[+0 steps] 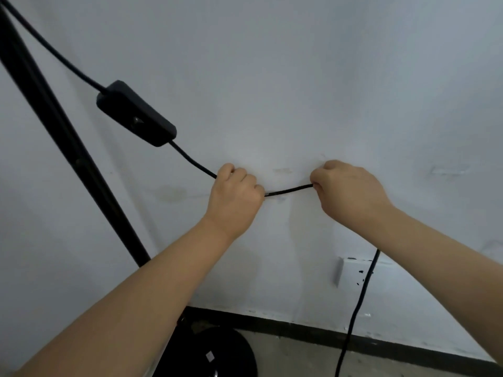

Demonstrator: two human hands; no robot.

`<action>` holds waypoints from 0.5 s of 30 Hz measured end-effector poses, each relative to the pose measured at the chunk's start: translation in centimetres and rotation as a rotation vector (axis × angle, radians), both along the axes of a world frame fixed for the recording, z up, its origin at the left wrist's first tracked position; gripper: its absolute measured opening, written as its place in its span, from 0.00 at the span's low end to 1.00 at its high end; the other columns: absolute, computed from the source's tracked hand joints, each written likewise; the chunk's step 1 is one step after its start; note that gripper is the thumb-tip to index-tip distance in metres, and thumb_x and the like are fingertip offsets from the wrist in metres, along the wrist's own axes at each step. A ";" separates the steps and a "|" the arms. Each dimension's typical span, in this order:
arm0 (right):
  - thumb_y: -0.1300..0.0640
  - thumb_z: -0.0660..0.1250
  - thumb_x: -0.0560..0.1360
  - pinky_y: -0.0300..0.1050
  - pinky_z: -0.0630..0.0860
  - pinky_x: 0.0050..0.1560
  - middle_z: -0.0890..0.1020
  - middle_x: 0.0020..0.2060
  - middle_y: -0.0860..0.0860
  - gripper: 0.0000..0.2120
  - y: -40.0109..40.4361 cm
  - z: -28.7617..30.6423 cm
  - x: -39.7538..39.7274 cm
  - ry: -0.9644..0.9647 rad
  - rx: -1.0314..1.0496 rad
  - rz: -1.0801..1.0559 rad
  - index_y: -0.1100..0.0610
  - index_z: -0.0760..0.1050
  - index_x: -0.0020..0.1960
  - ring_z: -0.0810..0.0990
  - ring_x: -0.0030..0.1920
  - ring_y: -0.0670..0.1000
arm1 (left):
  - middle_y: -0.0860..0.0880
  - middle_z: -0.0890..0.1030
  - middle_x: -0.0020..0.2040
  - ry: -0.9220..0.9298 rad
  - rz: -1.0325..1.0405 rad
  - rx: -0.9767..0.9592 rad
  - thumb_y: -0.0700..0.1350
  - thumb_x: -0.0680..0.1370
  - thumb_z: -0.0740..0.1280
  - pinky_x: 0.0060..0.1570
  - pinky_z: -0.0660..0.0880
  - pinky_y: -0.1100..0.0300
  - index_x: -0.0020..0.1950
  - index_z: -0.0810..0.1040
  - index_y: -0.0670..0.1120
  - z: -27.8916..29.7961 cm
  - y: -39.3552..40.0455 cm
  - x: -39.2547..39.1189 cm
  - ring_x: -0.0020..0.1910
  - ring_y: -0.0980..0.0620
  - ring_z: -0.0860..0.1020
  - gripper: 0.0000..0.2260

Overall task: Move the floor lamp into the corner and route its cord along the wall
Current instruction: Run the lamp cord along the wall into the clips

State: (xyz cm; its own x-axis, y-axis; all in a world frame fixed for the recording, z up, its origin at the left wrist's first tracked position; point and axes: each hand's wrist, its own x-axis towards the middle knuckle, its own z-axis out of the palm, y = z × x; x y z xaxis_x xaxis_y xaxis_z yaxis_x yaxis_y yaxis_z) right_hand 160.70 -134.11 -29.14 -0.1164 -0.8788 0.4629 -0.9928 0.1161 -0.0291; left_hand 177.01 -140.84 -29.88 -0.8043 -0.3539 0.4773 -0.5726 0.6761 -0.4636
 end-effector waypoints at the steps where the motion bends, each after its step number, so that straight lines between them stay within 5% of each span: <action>1: 0.68 0.58 0.72 0.44 0.65 0.34 0.77 0.46 0.59 0.09 0.2 -0.3 -0.3 -0.007 0.000 -0.009 0.62 0.74 0.49 0.77 0.43 0.63 | 0.48 0.75 0.18 0.004 -0.024 -0.007 0.35 0.49 0.81 0.39 0.78 0.62 0.19 0.75 0.44 0.0 -0.1 0.0 0.21 0.49 0.76 0.15; 3: 0.68 0.58 0.72 0.45 0.66 0.34 0.77 0.46 0.59 0.09 0.5 -1.2 -0.8 -0.029 0.010 -0.014 0.62 0.74 0.49 0.77 0.42 0.63 | 0.46 0.76 0.20 0.021 -0.058 -0.041 0.31 0.53 0.79 0.43 0.82 0.54 0.22 0.77 0.42 -0.1 -0.3 0.2 0.22 0.48 0.77 0.13; 7: 0.69 0.58 0.72 0.47 0.71 0.37 0.78 0.45 0.59 0.15 1.6 -3.5 -1.6 -0.135 0.008 0.008 0.59 0.75 0.54 0.77 0.44 0.62 | 0.43 0.80 0.26 0.106 -0.059 -0.114 0.27 0.64 0.58 0.48 0.80 0.42 0.32 0.82 0.38 -1.1 -1.2 0.5 0.27 0.45 0.80 0.13; 12: 0.65 0.57 0.75 0.45 0.70 0.41 0.81 0.42 0.61 0.18 3.7 -6.3 -1.9 -0.377 -0.056 0.150 0.54 0.71 0.63 0.78 0.45 0.60 | 0.39 0.85 0.37 0.189 -0.069 -0.051 0.28 0.63 0.66 0.52 0.76 0.38 0.42 0.83 0.35 -2.6 -0.4 0.4 0.38 0.42 0.84 0.12; 15: 0.64 0.57 0.76 0.28 0.68 0.31 0.81 0.29 0.50 0.14 4.9 -7.9 -2.6 -0.854 0.054 0.230 0.59 0.75 0.58 0.76 0.27 0.41 | 0.38 0.85 0.40 0.174 -0.179 0.010 0.29 0.64 0.64 0.50 0.78 0.40 0.44 0.83 0.33 -2.9 0.6 -0.8 0.41 0.40 0.84 0.12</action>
State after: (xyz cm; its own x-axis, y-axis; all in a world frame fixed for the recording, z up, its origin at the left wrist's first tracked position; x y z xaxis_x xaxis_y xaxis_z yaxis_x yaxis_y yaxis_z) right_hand 158.13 -129.17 -37.01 -0.2205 -0.9411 0.2562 -0.6338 -0.0615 -0.7711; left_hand 176.22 -140.27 -32.82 -0.7603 -0.2191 0.6115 -0.5145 0.7778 -0.3610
